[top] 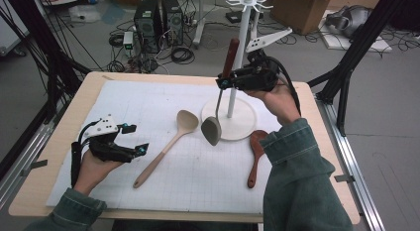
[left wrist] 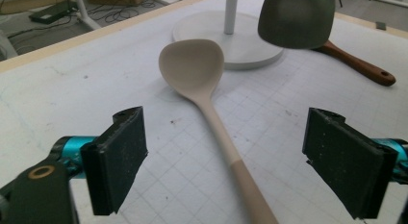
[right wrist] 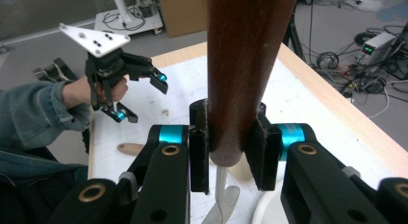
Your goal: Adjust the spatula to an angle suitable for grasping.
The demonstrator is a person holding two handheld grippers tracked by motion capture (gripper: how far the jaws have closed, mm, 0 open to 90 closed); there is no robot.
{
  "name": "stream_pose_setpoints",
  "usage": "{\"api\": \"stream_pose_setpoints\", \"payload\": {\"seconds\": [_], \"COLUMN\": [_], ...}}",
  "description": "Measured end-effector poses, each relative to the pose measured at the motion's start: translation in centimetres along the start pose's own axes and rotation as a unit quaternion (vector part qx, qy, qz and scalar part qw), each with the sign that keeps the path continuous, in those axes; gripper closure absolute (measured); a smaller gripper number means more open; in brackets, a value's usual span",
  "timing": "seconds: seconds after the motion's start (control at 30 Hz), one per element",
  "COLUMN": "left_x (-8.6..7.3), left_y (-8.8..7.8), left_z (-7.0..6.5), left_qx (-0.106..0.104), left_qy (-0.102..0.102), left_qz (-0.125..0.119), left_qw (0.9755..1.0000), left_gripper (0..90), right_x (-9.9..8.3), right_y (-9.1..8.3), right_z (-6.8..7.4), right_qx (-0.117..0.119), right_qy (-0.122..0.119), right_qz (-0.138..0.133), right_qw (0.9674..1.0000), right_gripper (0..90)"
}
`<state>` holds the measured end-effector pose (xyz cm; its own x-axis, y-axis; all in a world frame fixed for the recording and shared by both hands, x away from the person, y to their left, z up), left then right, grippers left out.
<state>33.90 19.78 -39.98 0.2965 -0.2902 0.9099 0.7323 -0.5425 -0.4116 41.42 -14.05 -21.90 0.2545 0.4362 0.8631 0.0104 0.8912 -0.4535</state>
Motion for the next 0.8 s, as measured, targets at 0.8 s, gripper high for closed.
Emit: {"api": "stream_pose_setpoints", "payload": {"seconds": [0.8], "left_x": [-0.3], "left_y": [-0.1], "left_z": [0.9], "left_qx": [0.008], "left_qy": [-0.008], "left_qz": [0.002], "left_qw": [0.9999], "left_gripper": [13.5], "right_x": [4.0], "right_y": [-0.6], "right_z": [-2.4], "right_qx": [-0.056], "right_qy": [0.03], "right_qz": [0.005], "right_qw": [0.998], "right_gripper": [73.6]}}
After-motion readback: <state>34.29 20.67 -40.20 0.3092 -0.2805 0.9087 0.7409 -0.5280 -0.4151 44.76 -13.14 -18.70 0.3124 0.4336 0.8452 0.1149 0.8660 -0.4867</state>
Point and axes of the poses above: each handheld gripper's, and its own axes: y roughly forward along the jaws, x roughly out of its top, z roughly to its left, the point moved 5 cm from there along y, roughly forward along the jaws, and after that the axes turned 14 degrees about x, right-handed, at the moved point
